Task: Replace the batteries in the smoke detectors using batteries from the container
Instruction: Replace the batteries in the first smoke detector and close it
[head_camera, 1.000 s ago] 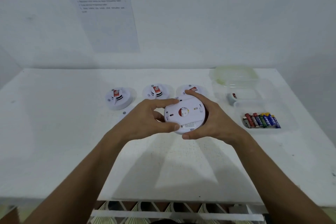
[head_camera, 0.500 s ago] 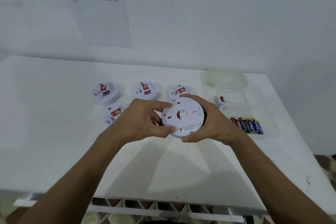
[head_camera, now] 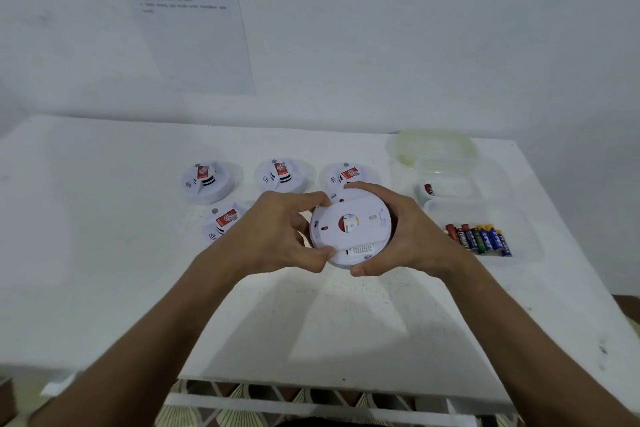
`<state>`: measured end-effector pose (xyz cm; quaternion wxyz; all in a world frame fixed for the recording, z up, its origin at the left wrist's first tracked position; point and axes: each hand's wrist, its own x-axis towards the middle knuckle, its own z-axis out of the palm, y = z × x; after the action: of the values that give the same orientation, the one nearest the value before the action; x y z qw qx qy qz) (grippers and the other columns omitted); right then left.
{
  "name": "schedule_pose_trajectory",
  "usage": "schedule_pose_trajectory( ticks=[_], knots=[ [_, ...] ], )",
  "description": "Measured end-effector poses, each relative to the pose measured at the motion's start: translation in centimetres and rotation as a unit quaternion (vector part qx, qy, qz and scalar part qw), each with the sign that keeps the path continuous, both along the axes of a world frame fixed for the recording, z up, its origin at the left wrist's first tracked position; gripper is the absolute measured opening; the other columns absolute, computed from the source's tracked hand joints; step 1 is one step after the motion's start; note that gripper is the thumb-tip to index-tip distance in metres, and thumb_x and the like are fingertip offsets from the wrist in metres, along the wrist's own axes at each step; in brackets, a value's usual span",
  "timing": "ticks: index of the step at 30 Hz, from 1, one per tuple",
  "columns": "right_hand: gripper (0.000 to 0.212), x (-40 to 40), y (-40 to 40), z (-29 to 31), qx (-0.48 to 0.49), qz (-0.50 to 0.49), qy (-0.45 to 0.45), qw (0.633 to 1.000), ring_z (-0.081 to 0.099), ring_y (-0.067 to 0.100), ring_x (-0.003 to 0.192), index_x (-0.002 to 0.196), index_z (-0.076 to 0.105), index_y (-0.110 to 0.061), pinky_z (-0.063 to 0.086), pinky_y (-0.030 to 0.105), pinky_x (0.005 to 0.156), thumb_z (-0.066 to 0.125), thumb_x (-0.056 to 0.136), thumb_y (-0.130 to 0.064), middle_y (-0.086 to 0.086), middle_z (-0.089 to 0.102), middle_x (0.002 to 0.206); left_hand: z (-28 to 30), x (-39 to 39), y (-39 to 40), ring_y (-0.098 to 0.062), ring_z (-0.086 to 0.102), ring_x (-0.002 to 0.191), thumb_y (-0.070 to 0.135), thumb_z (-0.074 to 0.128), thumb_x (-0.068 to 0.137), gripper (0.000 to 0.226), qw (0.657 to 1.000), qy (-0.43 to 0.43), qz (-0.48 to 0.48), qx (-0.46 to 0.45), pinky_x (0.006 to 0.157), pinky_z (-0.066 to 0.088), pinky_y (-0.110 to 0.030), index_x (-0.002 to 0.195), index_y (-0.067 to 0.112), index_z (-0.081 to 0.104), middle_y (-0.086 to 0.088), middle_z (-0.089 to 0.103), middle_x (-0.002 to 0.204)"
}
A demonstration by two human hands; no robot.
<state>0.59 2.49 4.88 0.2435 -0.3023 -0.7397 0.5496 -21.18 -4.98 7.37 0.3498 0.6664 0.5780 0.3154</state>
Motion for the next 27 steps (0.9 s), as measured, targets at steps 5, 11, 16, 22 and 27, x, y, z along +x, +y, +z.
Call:
schedule_pose_trajectory(
  ticks=[5,11,16,22,27],
  knots=[
    [0.094,-0.3,0.1,-0.2,-0.027,0.025,0.015,0.999,0.059,0.022,0.12,0.135,0.052,-0.017,0.057,0.038,0.092,0.09,0.051,0.002,0.002,0.065,0.125,0.0,-1.0,0.2,-0.027,0.063,0.057,0.018,0.085,0.068,0.06,0.999,0.026,-0.017,0.009,0.065,0.055,-0.035,0.124,0.016,0.062,-0.007,0.071,0.07],
    [0.099,-0.2,-0.3,-0.5,-0.016,-0.008,0.052,0.998,0.051,0.019,0.13,0.141,0.045,-0.02,0.055,0.043,0.096,0.09,0.055,-0.001,-0.001,0.055,0.138,-0.6,-0.6,0.2,-0.024,0.074,0.08,0.006,0.082,0.073,0.064,0.985,-0.166,0.042,-0.03,0.072,0.06,-0.038,0.131,0.019,0.057,-0.005,0.072,0.111],
    [0.107,-0.3,-0.3,-0.5,0.114,-0.053,-0.077,0.989,0.045,0.002,0.123,0.139,0.037,-0.029,0.052,0.029,0.096,0.093,0.048,-0.035,-0.013,0.042,0.138,-0.9,-0.4,0.0,-0.019,0.071,0.077,0.016,0.086,0.067,0.072,0.977,-0.203,0.06,-0.039,0.064,0.055,-0.032,0.132,0.021,0.054,-0.001,0.073,0.108],
    [0.103,-0.7,-0.1,0.1,0.178,-0.025,-0.141,0.974,0.048,0.008,0.116,0.141,0.031,-0.04,0.043,0.023,0.09,0.089,0.056,-0.04,-0.017,0.044,0.138,-0.7,-0.3,-0.8,-0.011,0.063,0.098,0.033,0.086,0.067,0.077,0.986,-0.163,0.026,0.01,0.081,0.055,-0.028,0.135,0.032,0.049,0.013,0.066,0.119],
    [0.094,-0.8,-0.4,0.0,0.001,0.004,0.042,0.999,0.055,0.02,0.124,0.137,0.041,-0.024,0.054,0.04,0.097,0.088,0.059,-0.001,-0.002,0.052,0.135,-1.3,-0.3,-1.4,0.002,0.054,0.11,0.045,0.085,0.065,0.088,1.0,-0.023,0.008,-0.014,0.082,0.046,-0.02,0.139,0.049,0.037,0.027,0.051,0.131]
  ],
)
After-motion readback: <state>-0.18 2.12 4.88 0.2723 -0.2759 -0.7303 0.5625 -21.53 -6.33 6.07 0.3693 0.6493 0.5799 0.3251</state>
